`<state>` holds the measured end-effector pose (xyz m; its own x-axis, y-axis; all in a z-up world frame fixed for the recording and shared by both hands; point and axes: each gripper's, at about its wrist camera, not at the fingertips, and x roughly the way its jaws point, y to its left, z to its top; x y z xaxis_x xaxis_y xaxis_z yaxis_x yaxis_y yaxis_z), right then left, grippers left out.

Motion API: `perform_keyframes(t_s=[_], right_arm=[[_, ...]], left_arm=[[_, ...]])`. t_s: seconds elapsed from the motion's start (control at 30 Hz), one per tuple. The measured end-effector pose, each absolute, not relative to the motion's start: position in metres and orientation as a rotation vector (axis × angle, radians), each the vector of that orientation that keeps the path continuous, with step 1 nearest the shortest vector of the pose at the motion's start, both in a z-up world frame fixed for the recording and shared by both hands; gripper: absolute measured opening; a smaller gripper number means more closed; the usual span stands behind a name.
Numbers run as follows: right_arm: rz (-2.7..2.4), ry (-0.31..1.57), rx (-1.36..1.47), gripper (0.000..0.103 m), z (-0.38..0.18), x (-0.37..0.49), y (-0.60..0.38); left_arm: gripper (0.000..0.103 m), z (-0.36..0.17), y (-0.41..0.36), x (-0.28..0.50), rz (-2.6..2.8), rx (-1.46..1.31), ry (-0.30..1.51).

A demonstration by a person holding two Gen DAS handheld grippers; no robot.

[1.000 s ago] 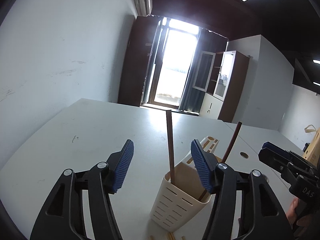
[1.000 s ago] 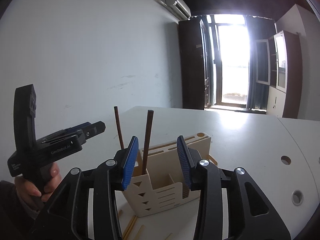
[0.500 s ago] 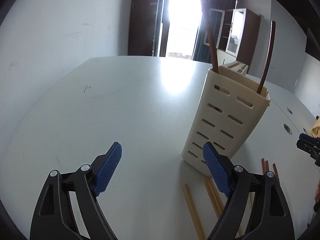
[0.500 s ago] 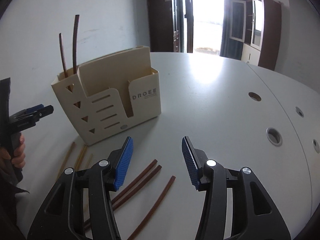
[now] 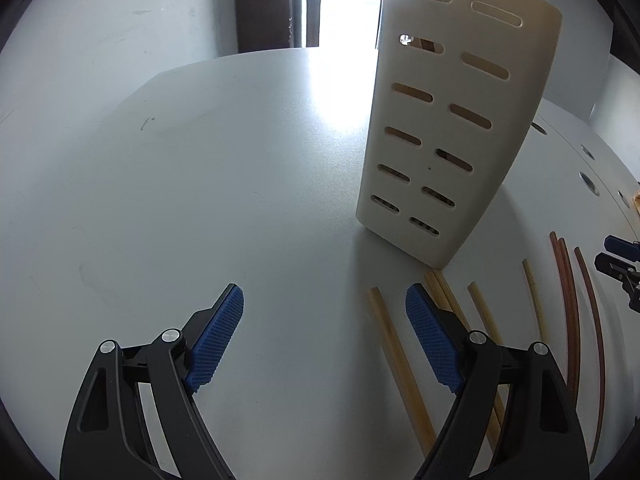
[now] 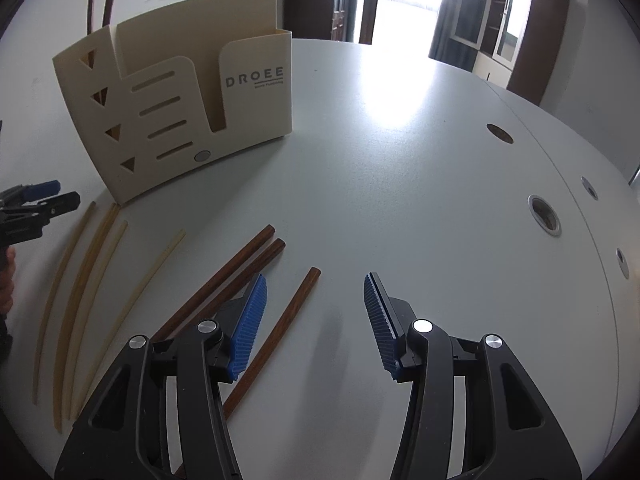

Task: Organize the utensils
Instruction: 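Grasp a light wooden chopstick with the left tool while the right tool grasps a dark brown one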

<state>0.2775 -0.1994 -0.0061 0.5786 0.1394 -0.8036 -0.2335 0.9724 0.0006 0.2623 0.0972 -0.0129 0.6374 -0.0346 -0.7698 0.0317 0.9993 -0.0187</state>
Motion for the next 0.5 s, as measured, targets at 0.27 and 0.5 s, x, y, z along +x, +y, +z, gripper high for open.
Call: perform_keyframes(t_s=[0.27,0.5], right_arm=[[0.226,0.996,-0.088,0.051,-0.026,0.283,-0.202],[0.228,0.991,-0.083,0.052,-0.027,0.283,-0.203]], left_arm=[[0.082,-0.028,0.085,0.248,-0.054,0.018,0.921],[0.08,-0.037,0.091,0.239,-0.049,0.021,0.932]])
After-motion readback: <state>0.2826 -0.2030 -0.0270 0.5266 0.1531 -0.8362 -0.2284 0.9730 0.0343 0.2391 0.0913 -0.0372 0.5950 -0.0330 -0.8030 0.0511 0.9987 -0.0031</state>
